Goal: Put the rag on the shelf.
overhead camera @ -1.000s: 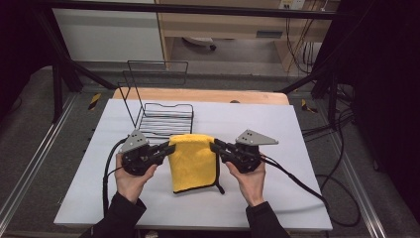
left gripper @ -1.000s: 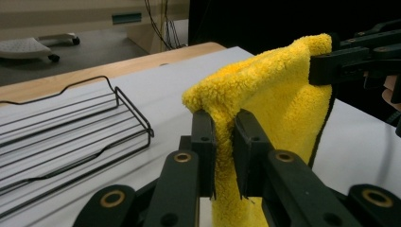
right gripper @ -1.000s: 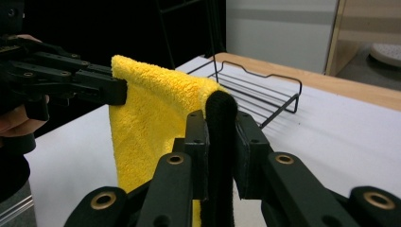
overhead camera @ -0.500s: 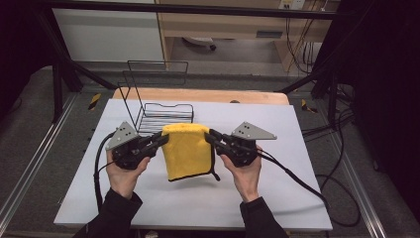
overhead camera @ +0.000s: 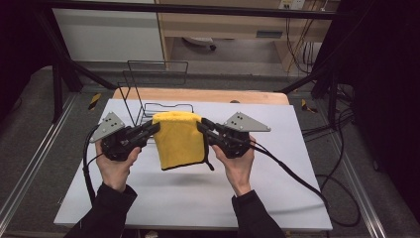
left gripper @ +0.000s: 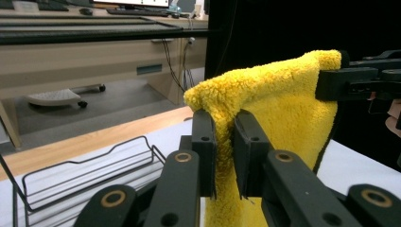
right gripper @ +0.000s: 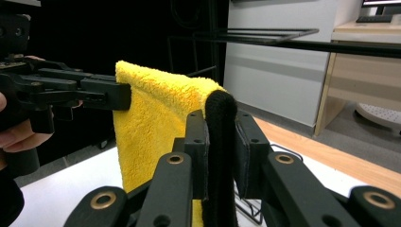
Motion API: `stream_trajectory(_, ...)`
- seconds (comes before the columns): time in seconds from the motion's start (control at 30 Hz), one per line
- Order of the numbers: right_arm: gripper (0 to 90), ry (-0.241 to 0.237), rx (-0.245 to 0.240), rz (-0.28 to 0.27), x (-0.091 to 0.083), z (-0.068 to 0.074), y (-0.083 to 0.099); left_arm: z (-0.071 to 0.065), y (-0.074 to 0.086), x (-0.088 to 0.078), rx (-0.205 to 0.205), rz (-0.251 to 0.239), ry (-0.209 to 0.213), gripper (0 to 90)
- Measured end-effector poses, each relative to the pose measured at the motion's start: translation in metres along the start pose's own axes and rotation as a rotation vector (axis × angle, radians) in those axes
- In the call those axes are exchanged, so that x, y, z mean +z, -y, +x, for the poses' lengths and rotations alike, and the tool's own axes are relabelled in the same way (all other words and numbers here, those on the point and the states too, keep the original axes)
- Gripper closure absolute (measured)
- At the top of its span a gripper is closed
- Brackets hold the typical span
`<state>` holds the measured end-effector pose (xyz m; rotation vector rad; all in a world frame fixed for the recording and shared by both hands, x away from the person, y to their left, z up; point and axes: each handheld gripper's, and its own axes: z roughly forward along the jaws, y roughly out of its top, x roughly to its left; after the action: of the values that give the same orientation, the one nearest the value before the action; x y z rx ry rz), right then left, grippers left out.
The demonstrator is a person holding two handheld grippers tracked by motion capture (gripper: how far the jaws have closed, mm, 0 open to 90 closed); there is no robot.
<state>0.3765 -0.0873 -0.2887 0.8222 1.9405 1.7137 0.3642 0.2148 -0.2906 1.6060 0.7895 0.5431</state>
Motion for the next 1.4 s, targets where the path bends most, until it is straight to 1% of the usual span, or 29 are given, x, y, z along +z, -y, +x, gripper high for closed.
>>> stream_trajectory(0.13, 78.0, -0.003, -0.006, -0.017, 0.002, 0.001, -0.005, 0.003, -0.004, -0.004, 0.001, -0.025, -0.005, 79.9)
stream_trajectory(0.2, 78.0, 0.001, -0.019, -0.028, 0.005, 0.003, -0.010, 0.003, -0.006, -0.005, 0.008, -0.037, -0.013, 80.0)
stream_trajectory(0.27, 78.0, 0.003, -0.021, -0.032, 0.006, 0.004, -0.012, 0.005, -0.008, -0.007, 0.008, -0.047, -0.018, 80.0)
stream_trajectory(0.37, 78.0, 0.000, -0.028, -0.042, 0.010, 0.005, -0.017, 0.008, -0.012, -0.009, 0.006, -0.057, -0.025, 79.9)
stream_trajectory(0.47, 78.0, 0.002, -0.036, -0.056, 0.014, 0.007, -0.023, 0.011, -0.016, -0.011, 0.013, -0.066, -0.033, 79.9)
stream_trajectory(0.8, 78.0, 0.002, -0.040, -0.093, 0.025, 0.011, -0.035, 0.019, -0.029, -0.018, 0.018, -0.110, -0.056, 80.0)
stream_trajectory(1.0, 78.0, 0.000, -0.053, -0.116, 0.031, 0.013, -0.043, 0.024, -0.036, -0.021, 0.020, -0.131, -0.069, 80.0)
stream_trajectory(1.17, 78.1, 0.001, -0.053, -0.149, 0.035, 0.016, -0.049, 0.027, -0.044, -0.023, 0.018, -0.164, -0.079, 80.0)
stream_trajectory(1.2, 78.1, 0.001, -0.054, -0.155, 0.035, 0.016, -0.050, 0.028, -0.045, -0.024, 0.019, -0.171, -0.086, 80.0)
stream_trajectory(1.27, 78.2, 0.001, -0.058, -0.166, 0.037, 0.017, -0.053, 0.029, -0.048, -0.025, 0.014, -0.180, -0.083, 80.0)
stream_trajectory(1.3, 78.1, 0.000, -0.058, -0.177, 0.038, 0.017, -0.056, 0.029, -0.050, -0.025, 0.017, -0.183, -0.084, 80.0)
stream_trajectory(1.4, 78.2, -0.001, -0.058, -0.185, 0.039, 0.018, -0.060, 0.030, -0.055, -0.027, 0.023, -0.193, -0.088, 80.1)
